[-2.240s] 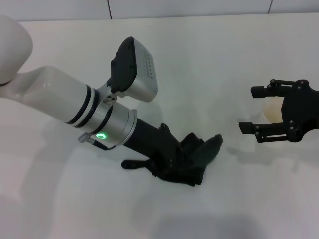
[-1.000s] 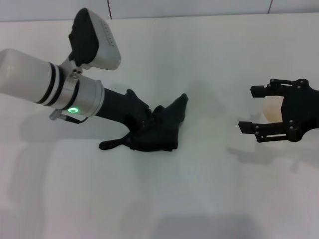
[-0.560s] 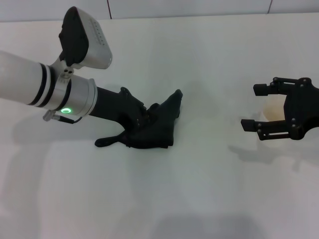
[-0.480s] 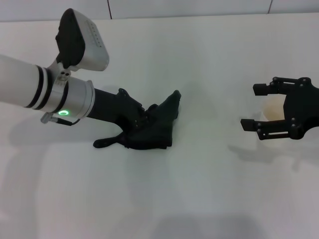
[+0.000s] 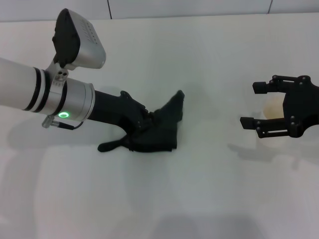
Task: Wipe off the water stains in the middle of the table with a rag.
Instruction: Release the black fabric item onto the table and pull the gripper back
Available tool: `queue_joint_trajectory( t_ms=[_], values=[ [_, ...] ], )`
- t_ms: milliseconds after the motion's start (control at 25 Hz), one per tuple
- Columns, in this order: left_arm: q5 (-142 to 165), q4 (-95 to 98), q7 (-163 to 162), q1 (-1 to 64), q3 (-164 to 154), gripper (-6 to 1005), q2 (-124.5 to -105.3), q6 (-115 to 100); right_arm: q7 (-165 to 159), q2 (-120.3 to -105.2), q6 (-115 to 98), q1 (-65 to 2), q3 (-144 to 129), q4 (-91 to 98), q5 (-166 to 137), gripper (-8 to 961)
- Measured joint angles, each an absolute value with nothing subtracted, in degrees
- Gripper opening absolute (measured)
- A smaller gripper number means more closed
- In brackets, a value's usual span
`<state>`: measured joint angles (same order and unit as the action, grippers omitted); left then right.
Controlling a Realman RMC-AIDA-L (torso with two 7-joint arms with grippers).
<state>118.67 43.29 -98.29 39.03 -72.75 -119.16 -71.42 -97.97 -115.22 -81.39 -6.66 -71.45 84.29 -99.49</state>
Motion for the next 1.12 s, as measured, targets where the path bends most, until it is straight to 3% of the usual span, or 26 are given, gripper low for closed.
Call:
queue_joint_trajectory(
  t_ms=[160, 480, 920, 1120],
  values=[
    [118.64, 43.40, -98.55, 39.04, -73.11, 54, -119.20, -73.68, -97.99, -115.22, -81.38, -6.68, -71.58, 84.38, -99.49, 857],
    [119.28, 43.77, -100.48, 38.69, -72.67, 276, -118.92, -77.02, -98.00, -115.22, -81.58, -6.68, -71.47, 84.70, -98.88, 856],
    [118.63, 54.01, -104.14, 34.61, -66.07, 300, -119.19, -82.02, -97.98, -115.22, -81.24, -6.70, -71.45, 84.70, -98.87, 856],
    [118.06, 57.21, -103.53, 33.69, -66.31, 446, -119.17, -87.21, -97.91, -115.23, -81.20, -6.70, -70.21, 84.50, -98.85, 857]
  ],
)
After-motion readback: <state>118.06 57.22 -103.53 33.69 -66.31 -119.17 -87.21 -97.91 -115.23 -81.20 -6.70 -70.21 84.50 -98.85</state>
